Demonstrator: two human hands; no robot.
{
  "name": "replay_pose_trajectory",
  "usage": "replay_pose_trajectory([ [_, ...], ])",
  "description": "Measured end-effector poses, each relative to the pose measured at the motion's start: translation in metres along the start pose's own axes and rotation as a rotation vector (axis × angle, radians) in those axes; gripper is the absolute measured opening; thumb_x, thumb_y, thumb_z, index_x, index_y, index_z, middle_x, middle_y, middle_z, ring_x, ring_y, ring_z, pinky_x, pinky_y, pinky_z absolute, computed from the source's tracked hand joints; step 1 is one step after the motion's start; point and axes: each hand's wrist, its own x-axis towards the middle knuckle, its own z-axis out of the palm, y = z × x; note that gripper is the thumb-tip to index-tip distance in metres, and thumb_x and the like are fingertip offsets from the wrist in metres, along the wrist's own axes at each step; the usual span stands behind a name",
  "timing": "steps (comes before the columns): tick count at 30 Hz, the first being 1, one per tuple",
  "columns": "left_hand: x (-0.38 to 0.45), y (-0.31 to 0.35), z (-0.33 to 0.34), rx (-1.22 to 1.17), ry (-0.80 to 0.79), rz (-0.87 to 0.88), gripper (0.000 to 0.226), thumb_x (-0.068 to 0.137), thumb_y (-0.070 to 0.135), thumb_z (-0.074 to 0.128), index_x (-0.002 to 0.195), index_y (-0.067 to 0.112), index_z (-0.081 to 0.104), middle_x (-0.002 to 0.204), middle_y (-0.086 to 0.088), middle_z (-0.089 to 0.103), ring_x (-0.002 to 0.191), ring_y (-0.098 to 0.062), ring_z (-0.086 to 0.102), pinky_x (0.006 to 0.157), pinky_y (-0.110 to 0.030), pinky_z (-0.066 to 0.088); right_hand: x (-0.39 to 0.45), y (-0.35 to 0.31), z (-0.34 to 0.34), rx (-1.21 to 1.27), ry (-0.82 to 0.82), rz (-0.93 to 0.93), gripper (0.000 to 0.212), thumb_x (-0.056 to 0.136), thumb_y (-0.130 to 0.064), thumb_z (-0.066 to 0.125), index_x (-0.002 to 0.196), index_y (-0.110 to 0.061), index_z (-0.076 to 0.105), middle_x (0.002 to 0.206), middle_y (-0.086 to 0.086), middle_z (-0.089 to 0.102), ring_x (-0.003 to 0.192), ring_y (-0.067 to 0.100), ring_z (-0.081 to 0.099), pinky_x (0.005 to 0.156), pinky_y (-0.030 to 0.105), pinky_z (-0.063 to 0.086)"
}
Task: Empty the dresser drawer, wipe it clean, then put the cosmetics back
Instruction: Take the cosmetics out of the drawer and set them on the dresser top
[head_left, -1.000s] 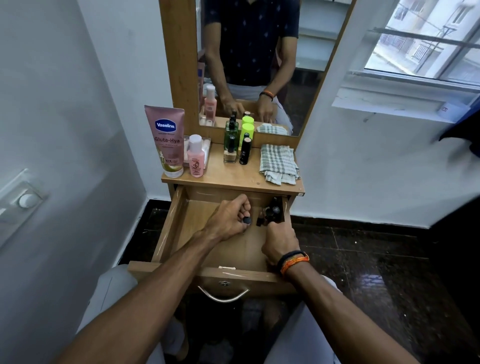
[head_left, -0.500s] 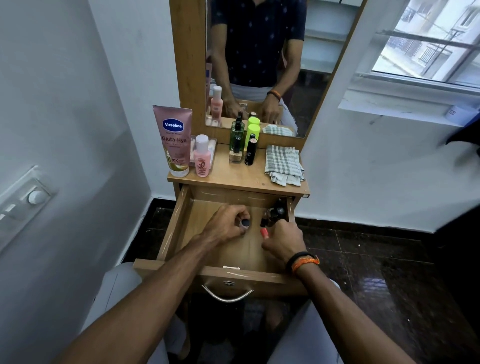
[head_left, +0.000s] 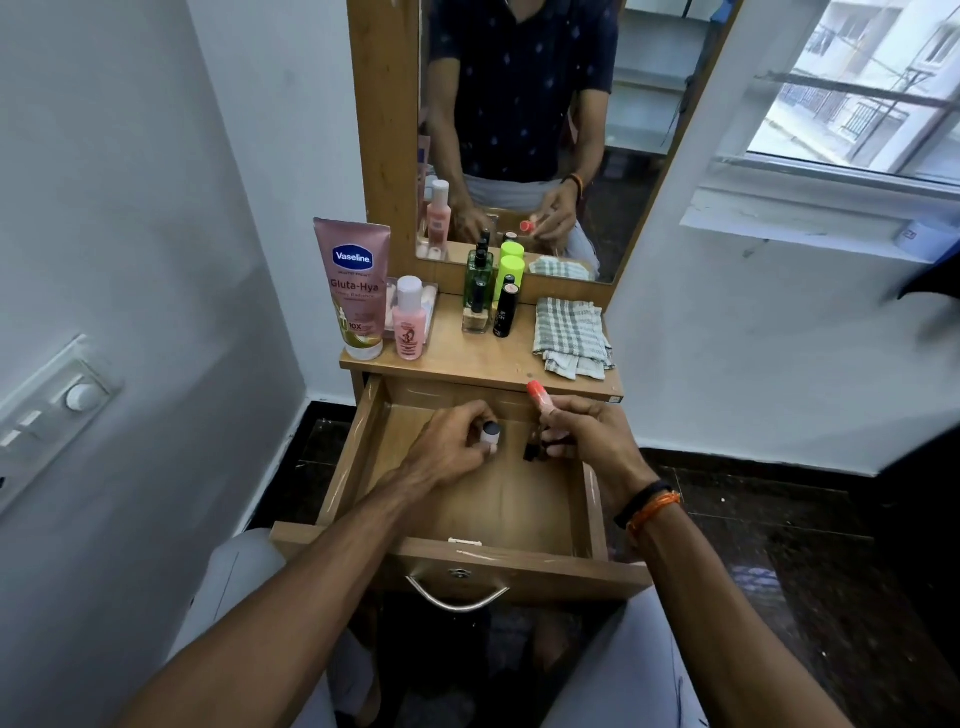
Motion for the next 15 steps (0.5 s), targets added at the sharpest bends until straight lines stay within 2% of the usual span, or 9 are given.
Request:
replay_pose_trajectory([
  [2, 0.003, 0.005, -0.006, -0.016, 0.047, 0.044, 0.025, 0.081, 0.015, 0.075, 0.102, 0.022, 0.064, 0.097, 0.009, 0.067, 0.092, -0.009, 0.062, 0.080, -0.034, 0.055, 0.007, -0.005, 0.000, 0.020, 0.025, -0.014, 0.020, 0.091, -0.017, 0.072, 0.109, -0.008, 0.076, 0.087, 0.017, 0.071, 0.074, 0.021, 0.063, 0.071, 0.033, 0.059],
  [4, 0.008, 0.011, -0.012, -0.040, 0.100, 0.101, 0.024, 0.082, 0.014, 0.073, 0.102, 0.021, 0.062, 0.098, 0.009, 0.065, 0.092, -0.009, 0.061, 0.079, -0.031, 0.054, 0.014, -0.011, 0.000, -0.062, 0.105, -0.090, 0.020, 0.086, -0.024, 0.078, 0.103, -0.013, 0.079, 0.088, 0.009, 0.075, 0.067, 0.016, 0.065, 0.069, 0.031, 0.059],
  [7, 0.016, 0.020, -0.021, -0.052, 0.203, 0.168, 0.026, 0.085, 0.013, 0.072, 0.109, 0.017, 0.062, 0.104, 0.008, 0.063, 0.093, -0.006, 0.058, 0.079, -0.011, 0.046, 0.025, -0.024, 0.002, -0.253, 0.289, -0.224, 0.021, 0.078, -0.030, 0.084, 0.094, -0.020, 0.076, 0.090, 0.000, 0.075, 0.070, 0.008, 0.071, 0.063, 0.027, 0.061],
  [9, 0.022, 0.025, -0.028, -0.030, 0.292, 0.194, 0.029, 0.086, 0.010, 0.071, 0.114, 0.013, 0.062, 0.106, 0.007, 0.062, 0.095, -0.007, 0.057, 0.078, -0.004, 0.042, 0.035, -0.034, 0.004, -0.327, 0.350, -0.296, 0.024, 0.076, -0.026, 0.086, 0.093, -0.018, 0.070, 0.090, 0.000, 0.071, 0.079, 0.012, 0.072, 0.069, 0.033, 0.063],
  [11, 0.029, 0.028, -0.034, -0.026, 0.346, 0.209, 0.031, 0.087, 0.008, 0.071, 0.116, 0.010, 0.062, 0.109, 0.003, 0.063, 0.099, -0.009, 0.057, 0.081, -0.006, 0.042, 0.042, -0.044, 0.009, -0.385, 0.367, -0.346, 0.032, 0.074, -0.026, 0.087, 0.096, -0.016, 0.066, 0.088, 0.000, 0.070, 0.084, 0.016, 0.071, 0.076, 0.038, 0.063],
  [15, 0.044, 0.032, -0.040, -0.007, 0.419, 0.174, 0.035, 0.089, 0.006, 0.068, 0.123, 0.008, 0.061, 0.119, -0.002, 0.065, 0.107, -0.013, 0.058, 0.089, -0.025, 0.048, 0.057, -0.058, 0.022, -0.499, 0.391, -0.428, 0.045, 0.073, -0.030, 0.088, 0.107, -0.015, 0.062, 0.076, -0.015, 0.060, 0.072, 0.002, 0.061, 0.074, 0.028, 0.059],
])
